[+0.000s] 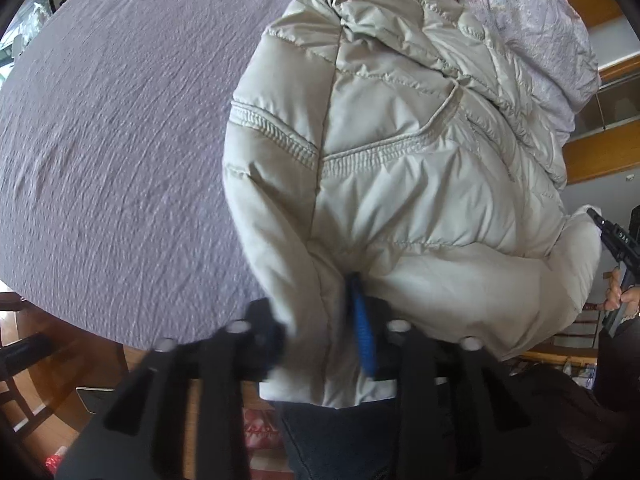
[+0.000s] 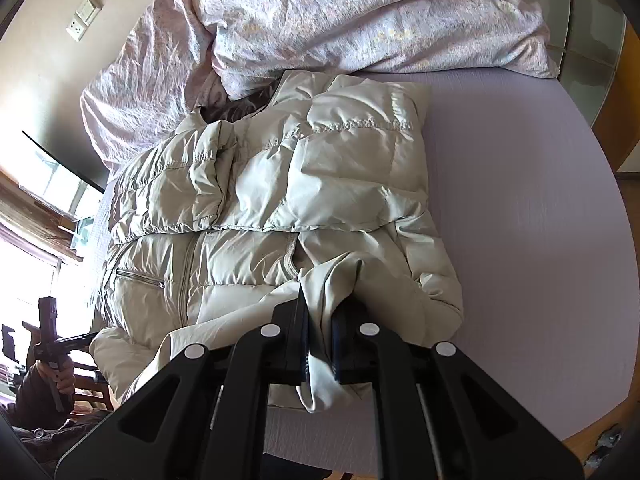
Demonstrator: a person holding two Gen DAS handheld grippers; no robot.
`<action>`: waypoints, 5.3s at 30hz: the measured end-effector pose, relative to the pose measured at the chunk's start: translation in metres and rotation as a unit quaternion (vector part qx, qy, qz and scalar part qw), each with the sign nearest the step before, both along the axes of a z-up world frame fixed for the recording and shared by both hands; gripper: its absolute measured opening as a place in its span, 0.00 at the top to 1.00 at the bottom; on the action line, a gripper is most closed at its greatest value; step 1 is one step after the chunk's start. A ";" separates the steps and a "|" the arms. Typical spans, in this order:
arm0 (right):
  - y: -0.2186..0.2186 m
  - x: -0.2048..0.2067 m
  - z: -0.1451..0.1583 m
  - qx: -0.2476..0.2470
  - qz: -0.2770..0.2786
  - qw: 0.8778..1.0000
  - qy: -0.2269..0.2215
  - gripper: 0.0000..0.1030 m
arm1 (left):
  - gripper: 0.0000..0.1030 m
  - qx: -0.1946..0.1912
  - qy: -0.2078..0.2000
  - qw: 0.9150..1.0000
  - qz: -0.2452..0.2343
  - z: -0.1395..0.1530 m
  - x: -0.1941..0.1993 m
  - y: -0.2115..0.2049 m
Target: Fold large clothes
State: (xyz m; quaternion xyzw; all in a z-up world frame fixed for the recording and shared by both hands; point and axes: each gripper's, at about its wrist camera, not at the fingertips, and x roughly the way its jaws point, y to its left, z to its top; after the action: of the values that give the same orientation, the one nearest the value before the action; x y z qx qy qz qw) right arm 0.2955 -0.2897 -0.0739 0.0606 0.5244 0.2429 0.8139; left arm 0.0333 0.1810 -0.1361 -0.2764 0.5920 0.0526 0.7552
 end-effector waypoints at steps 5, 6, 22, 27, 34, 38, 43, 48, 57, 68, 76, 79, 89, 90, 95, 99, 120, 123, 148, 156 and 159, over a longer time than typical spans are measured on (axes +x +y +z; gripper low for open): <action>0.001 0.001 0.003 0.004 -0.002 1.000 -0.007 0.92 | 0.94 0.030 -0.042 0.999 0.009 0.028 0.002 0.002; 0.001 0.002 0.004 0.006 -0.002 1.000 -0.010 0.92 | 0.94 0.035 -0.054 0.998 0.014 0.036 0.004 0.004; -0.010 0.028 0.034 0.015 -0.045 0.997 -0.057 0.92 | 0.94 0.104 -0.185 0.976 0.046 0.143 0.104 0.032; -0.021 0.044 0.044 0.036 -0.075 0.994 -0.065 0.92 | 0.94 0.103 -0.203 0.972 0.055 0.161 0.148 0.040; -0.013 0.083 0.059 0.043 -0.117 0.989 -0.073 0.92 | 0.94 0.102 -0.207 0.971 0.065 0.168 0.199 0.052; -0.002 0.108 0.056 0.036 -0.137 0.988 -0.065 0.92 | 0.94 0.100 -0.192 0.973 0.078 0.156 0.224 0.064; 0.006 0.140 0.041 0.040 -0.165 0.985 -0.040 0.91 | 0.93 0.095 -0.170 0.977 0.089 0.135 0.247 0.075; 0.012 0.180 0.009 0.057 -0.207 0.977 0.008 0.91 | 0.92 0.090 -0.138 0.981 0.101 0.109 0.272 0.088; 0.013 0.238 -0.046 0.099 -0.250 0.959 0.091 0.79 | 0.88 0.085 -0.078 0.985 0.125 0.053 0.318 0.105; -0.009 0.265 -0.054 0.153 -0.266 0.943 0.129 0.72 | 0.74 0.085 -0.057 0.989 0.106 0.042 0.347 0.104; -0.028 0.239 0.001 0.134 -0.281 0.950 0.033 0.45 | 0.40 0.106 -0.091 0.985 0.099 0.077 0.347 0.093; -0.014 0.223 0.021 0.118 -0.245 0.962 0.013 0.45 | 0.22 0.152 -0.115 0.976 0.102 0.097 0.341 0.091; 0.099 0.179 0.024 0.071 -0.091 0.993 0.019 0.45 | 0.22 0.229 -0.134 0.964 0.010 0.116 0.319 0.022; 0.112 0.174 0.024 0.058 -0.076 0.995 0.017 0.45 | 0.22 0.236 -0.139 0.962 -0.001 0.118 0.314 0.013; 0.159 0.158 0.018 -0.001 -0.030 1.000 0.003 0.46 | 0.20 0.270 -0.157 0.949 -0.040 0.114 0.303 -0.027; 0.184 0.157 0.002 -0.065 -0.024 0.997 -0.017 0.93 | 0.20 0.293 -0.159 0.941 -0.060 0.105 0.301 -0.051; 0.186 0.209 -0.049 -0.057 -0.116 0.992 -0.011 0.94 | 0.17 0.288 -0.133 0.947 -0.047 0.063 0.320 -0.043; 0.185 0.211 -0.049 -0.051 -0.111 0.992 -0.011 0.80 | 0.15 0.290 -0.119 0.948 -0.044 0.051 0.325 -0.036; 0.095 0.164 -0.058 -0.136 -0.146 0.971 -0.132 0.33 | 0.02 0.284 -0.096 0.954 -0.023 0.015 0.343 -0.005; 0.100 0.175 -0.074 -0.157 -0.139 0.968 -0.136 0.26 | 0.02 0.286 -0.106 0.952 -0.025 0.013 0.343 -0.005; 0.098 0.178 -0.080 -0.156 -0.142 0.967 -0.144 0.25 | 0.02 0.286 -0.108 0.952 -0.024 0.011 0.344 -0.006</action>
State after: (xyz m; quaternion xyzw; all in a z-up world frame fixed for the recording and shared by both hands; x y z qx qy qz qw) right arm 0.4733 -0.1915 -0.1540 -0.0291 0.4190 0.0464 0.9063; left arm 0.3772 0.1749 -0.1246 -0.0387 0.4734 0.1712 0.8632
